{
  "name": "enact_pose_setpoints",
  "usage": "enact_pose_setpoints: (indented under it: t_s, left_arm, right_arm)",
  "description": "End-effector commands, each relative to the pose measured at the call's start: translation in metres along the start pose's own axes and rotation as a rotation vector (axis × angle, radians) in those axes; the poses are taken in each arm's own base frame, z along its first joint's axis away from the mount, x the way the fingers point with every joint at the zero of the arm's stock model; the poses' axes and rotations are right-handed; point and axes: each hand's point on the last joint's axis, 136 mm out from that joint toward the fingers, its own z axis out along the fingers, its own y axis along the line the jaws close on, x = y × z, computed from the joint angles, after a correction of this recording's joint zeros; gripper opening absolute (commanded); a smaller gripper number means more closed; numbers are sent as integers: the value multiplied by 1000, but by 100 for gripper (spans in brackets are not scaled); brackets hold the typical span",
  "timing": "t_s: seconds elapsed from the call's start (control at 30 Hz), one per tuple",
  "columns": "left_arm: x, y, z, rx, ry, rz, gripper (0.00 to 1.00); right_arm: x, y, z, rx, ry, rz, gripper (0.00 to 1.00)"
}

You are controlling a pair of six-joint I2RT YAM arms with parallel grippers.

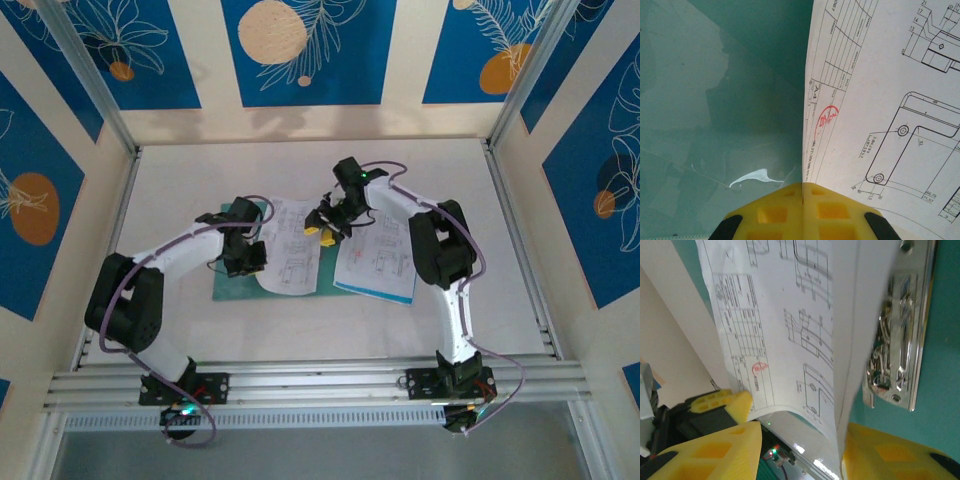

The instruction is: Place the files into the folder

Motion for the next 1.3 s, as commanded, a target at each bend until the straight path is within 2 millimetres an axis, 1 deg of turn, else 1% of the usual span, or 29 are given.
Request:
enact_pose_setpoints:
  t_s: [0.0,0.1,0.2,0.33,0.4,0.47,0.67,0.73,0.77,0.83,0.87,1.07,1.13,1.2,1.27]
  left_arm:
    - [6,5,6,3,31,-31,0]
    - [8,5,7,10,33,-42,0]
    - [9,5,9,13,37,-50,0]
    - [10,5,9,18,37,-52,0]
    - [11,5,9,20,38,-53,0]
    - [11,5,9,22,37,-51,0]
    - [12,6,9,21,39,-50,0]
    - [12,6,9,19,39,-47,0]
    - [12,6,8,19,38,-47,0]
    - [12,7,8,16,35,-45,0]
    - [12,7,7,14,35,-43,0]
    - [11,8,3,8,24,-44,0]
    - [9,9,1,3,17,-46,10]
    - [7,10,-3,-5,8,-50,22]
    - [6,14,-7,-24,1,-60,32]
  right_arm:
    - [27,3,7,1,57,-36,47]
    - [42,-4,19,32,87,-42,46]
    - [54,-6,28,55,106,-53,44]
    - [60,-10,35,78,104,-57,38]
    - [57,-13,36,91,94,-48,34]
    - [54,-15,36,106,81,-47,32]
    - [41,-19,39,149,61,-55,30]
    - [37,-20,39,169,50,-60,24]
    - [36,-21,38,175,45,-61,18]
    - [34,-23,34,196,28,-63,8]
    - [34,-24,32,208,16,-69,5]
    - [30,-28,10,289,-68,-113,0]
    - [28,-29,1,315,-94,-125,0]
    - [25,-30,-7,333,-120,-137,0]
    - [19,-29,-18,338,-149,-145,0]
